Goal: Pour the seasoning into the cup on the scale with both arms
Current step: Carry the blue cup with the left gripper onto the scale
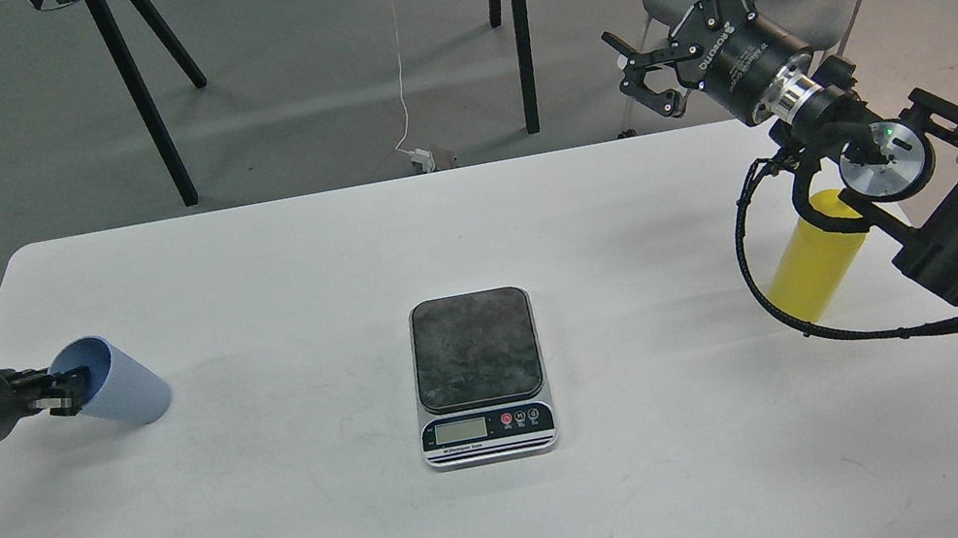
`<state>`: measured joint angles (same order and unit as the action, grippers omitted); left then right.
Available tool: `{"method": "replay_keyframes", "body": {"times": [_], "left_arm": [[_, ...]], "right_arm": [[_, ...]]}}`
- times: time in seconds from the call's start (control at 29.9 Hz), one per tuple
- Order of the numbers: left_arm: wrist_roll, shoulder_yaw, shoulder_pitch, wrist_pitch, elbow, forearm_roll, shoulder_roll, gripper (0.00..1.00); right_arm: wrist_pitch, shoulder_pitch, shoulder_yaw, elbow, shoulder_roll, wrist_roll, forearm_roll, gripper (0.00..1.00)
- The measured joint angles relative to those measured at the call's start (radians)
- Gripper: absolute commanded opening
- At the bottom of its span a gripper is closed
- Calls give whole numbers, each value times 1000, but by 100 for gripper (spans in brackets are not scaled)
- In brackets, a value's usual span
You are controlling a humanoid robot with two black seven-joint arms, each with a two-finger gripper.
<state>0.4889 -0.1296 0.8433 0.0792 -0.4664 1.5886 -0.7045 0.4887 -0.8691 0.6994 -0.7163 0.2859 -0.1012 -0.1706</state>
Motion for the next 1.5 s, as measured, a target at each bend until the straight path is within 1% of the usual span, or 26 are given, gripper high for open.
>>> {"method": "replay_keyframes", "body": {"times": [0.37, 0.47, 0.6, 0.67, 0.77, 1.0, 1.07, 1.17, 1.34, 1.5], "left_arm": [[0, -4, 34, 4, -8, -1, -5, 3], [0, -13, 76, 19, -17, 3, -14, 3], [0, -63, 164, 60, -58, 9, -22, 3], [0, -88, 210, 79, -96, 13, -22, 3], [0, -110, 285, 114, -188, 39, -22, 4], [0, -118, 462, 234, -494, 177, -11, 5], [0, -117, 506, 276, -565, 193, 11, 5], [0, -117, 552, 315, -609, 216, 77, 5], [0, -121, 577, 351, -614, 228, 165, 6], [0, -176, 589, 364, -577, 235, 270, 6]], "right_arm": [[0, 0, 0, 0, 1, 0, 0, 99], [0, 0, 0, 0, 2, 0, 0, 99], [0, 1, 0, 0, 7, 0, 0, 99], [0, 2, 1, 0, 8, 0, 0, 99], [0, 2, 2, 0, 9, 0, 0, 99], [0, 2, 14, 2, 10, -2, -1, 99], [0, 2, 15, 2, 10, -7, -1, 99], [0, 2, 16, 1, 10, -12, -1, 99], [0, 2, 22, 0, 12, -14, -1, 99], [0, 10, 32, 0, 13, -14, -1, 99]]}}
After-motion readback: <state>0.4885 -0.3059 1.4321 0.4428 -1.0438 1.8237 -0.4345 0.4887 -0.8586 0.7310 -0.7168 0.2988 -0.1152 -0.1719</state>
